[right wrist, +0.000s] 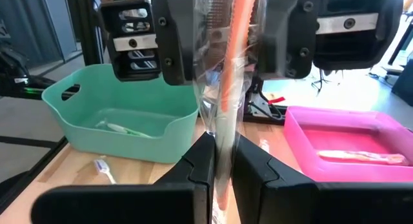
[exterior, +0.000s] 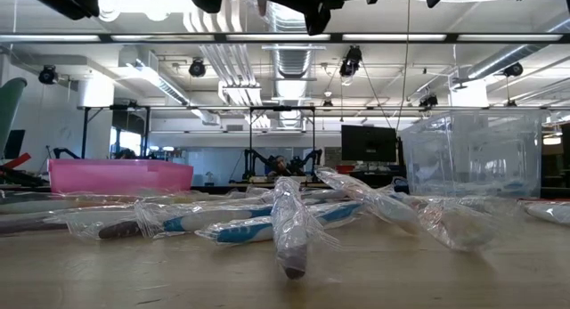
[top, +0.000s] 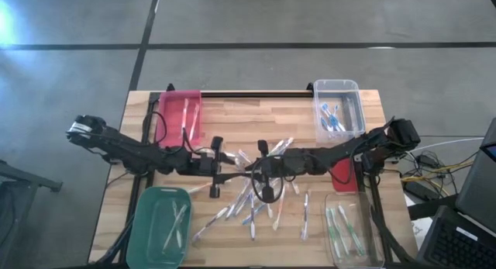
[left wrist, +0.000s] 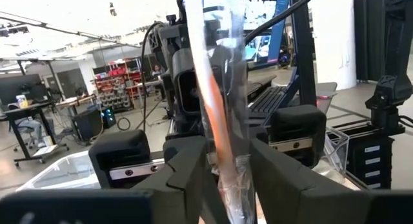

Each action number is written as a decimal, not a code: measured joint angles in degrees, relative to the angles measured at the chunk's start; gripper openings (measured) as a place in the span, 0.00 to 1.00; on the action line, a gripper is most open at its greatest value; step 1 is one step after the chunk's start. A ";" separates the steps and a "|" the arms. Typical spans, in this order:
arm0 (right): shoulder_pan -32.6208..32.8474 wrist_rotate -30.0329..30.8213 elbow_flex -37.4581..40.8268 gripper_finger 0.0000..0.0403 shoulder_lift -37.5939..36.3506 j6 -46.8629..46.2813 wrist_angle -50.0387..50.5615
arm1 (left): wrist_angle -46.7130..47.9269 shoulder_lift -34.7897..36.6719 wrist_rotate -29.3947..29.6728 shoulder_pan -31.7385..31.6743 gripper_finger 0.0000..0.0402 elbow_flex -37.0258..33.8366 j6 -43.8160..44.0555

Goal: Pick & Place Toothbrushes
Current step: Put the orange toothbrush into the pink bin

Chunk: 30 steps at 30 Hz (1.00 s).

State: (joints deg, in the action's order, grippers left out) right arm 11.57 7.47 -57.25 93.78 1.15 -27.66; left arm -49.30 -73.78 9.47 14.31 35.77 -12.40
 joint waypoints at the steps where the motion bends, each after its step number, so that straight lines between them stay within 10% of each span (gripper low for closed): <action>1: 0.00 0.02 0.00 0.07 0.00 -0.01 0.00 | -0.02 0.00 -0.03 0.01 0.28 0.00 -0.02; 12: 0.04 0.06 0.02 0.07 0.04 0.74 0.33 | 0.07 0.04 -0.61 0.01 0.08 0.00 0.40; 30: 0.01 0.19 0.04 0.09 0.06 0.73 1.41 | 0.31 0.07 -0.66 0.01 0.08 -0.11 0.55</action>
State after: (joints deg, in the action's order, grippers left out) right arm 11.58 7.66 -57.21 93.83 1.89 -26.25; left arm -48.99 -73.71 8.81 14.32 35.66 -11.85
